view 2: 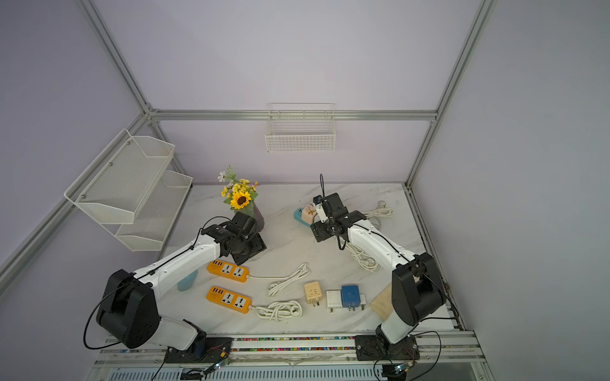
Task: Pull the plug off the socket
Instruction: Move the socket to the center of the board.
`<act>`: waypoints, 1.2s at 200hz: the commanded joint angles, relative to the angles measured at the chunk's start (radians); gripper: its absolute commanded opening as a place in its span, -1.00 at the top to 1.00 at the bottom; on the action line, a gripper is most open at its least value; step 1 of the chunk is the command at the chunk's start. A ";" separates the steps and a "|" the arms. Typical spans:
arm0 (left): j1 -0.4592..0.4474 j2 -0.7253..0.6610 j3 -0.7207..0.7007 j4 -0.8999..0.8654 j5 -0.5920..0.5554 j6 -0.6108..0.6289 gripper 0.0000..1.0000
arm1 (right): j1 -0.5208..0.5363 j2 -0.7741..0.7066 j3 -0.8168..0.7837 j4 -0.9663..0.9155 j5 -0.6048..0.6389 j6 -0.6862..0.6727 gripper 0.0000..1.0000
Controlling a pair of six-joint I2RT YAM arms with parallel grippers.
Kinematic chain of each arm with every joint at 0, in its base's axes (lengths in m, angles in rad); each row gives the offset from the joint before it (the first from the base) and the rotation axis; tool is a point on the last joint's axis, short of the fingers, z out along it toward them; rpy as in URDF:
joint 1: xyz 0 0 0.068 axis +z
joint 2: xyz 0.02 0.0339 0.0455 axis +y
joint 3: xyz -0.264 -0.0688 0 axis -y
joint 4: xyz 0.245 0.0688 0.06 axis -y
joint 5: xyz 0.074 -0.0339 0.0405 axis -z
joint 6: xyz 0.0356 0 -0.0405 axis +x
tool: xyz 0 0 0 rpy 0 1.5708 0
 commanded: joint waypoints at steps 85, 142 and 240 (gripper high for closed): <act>-0.006 0.003 0.028 0.057 0.039 -0.011 -0.51 | -0.074 0.225 0.104 0.216 -0.125 -0.163 -0.60; -0.005 0.021 0.051 0.045 0.034 0.010 -0.51 | -0.095 0.288 0.130 0.187 -0.127 -0.201 -0.49; -0.005 0.071 0.080 0.075 0.079 0.014 -0.52 | -0.101 0.391 0.227 0.171 -0.127 -0.207 -0.33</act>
